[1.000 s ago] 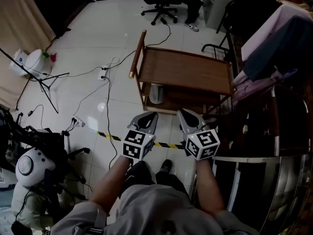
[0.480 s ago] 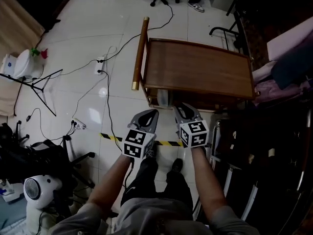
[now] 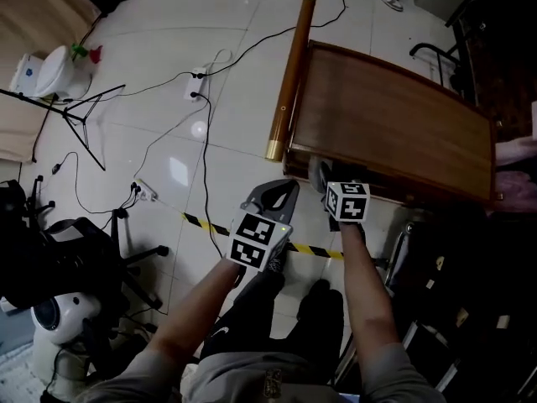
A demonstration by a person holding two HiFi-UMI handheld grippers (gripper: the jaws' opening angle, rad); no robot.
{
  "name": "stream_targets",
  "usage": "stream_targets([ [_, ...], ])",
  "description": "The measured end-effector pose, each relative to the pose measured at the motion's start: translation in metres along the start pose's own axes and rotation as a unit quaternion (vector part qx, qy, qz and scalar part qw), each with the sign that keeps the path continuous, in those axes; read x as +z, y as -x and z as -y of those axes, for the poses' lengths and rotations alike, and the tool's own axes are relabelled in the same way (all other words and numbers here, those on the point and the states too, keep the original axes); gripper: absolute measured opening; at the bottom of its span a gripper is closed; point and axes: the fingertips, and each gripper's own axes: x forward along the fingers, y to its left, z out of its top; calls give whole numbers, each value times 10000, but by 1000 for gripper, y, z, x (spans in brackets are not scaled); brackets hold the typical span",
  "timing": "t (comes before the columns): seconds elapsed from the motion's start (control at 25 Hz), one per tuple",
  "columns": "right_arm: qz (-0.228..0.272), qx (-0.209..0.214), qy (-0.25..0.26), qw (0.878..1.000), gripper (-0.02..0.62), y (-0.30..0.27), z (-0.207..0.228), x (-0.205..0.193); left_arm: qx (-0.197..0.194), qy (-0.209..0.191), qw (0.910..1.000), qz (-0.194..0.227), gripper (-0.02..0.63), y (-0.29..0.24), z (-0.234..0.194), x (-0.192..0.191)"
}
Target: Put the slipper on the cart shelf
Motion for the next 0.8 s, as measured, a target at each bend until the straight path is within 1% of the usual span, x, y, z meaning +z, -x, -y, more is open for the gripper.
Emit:
stream_targets([
  [0.12, 10, -147, -12, 9999, 181, -32, 5, -6, 84, 93, 9999, 19, 8, -4, -16, -17],
  [0.24, -57, -342, -5, 9994, 178, -49, 14, -14, 139, 169, 9998, -2, 8, -4, -25, -29],
  [0.32, -110, -449, 180, 9988, 142, -51, 16, -17, 165, 200, 9997, -33, 8, -1, -29, -34],
  [0.36, -145, -496, 319, 9982, 100, -50, 16, -18, 172, 206, 9996, -51, 8, 0, -30, -35],
  [0.4, -176, -509, 423, 9976, 57, -47, 15, -18, 176, 210, 9996, -70, 8, 1, -30, -36],
  [0.48, -216, -448, 443, 9978, 16, -39, 11, -19, 170, 228, 9995, -104, 8, 3, -29, -36],
  [0.68, -274, -285, 339, 9986, 9, 6, -5, -31, 32, 226, 9996, -155, 8, 11, -9, -26],
  [0.8, -268, -242, 296, 9989, 9, 45, -19, -43, -143, 105, 9996, -204, 8, 19, 8, -20],
])
